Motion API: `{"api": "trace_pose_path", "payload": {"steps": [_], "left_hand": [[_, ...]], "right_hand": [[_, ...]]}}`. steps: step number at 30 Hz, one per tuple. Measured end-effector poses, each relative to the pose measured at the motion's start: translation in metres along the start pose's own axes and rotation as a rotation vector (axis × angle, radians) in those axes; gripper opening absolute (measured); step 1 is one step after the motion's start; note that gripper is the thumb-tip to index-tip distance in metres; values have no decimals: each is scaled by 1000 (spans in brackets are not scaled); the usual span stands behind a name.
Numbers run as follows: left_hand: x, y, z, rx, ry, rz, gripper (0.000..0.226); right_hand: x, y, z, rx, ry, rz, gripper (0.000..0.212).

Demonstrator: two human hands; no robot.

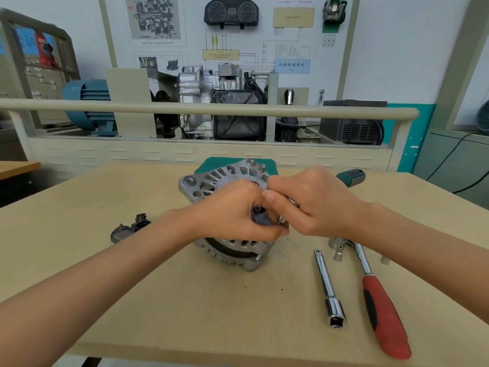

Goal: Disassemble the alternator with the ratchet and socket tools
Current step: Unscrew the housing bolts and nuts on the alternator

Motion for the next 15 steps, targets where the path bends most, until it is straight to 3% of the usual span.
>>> {"api": "trace_pose_path", "payload": {"steps": [4, 6, 8, 11, 15], "left_hand": [[-3, -3, -5, -40, 56, -51, 24], [-8, -2, -3, -73, 49, -24, 10], [-15, 0, 0, -111, 42, 14, 20], [-25, 1, -1, -84, 50, 83, 25], [-35, -1, -7, -88, 114, 134, 5]], "right_hand": [[-5, 1, -4, -67, -59, 5, 34], [-6, 0, -9, -111, -115, 23, 36], [-7, -2, -16, -142, -186, 70, 38], [-12, -10, -31, -212, -331, 249, 41], [-12, -25, -49, -327, -758, 536, 58]]}}
Point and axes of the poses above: each hand's wrist, its own x-axis towards the middle knuckle, its own y-axis out of the back of the hand, z = x × y, the point moved 3 cm from there along x, towards the middle knuckle, and after that the axes turned 8 degrees about x, right-handed, at the moved point
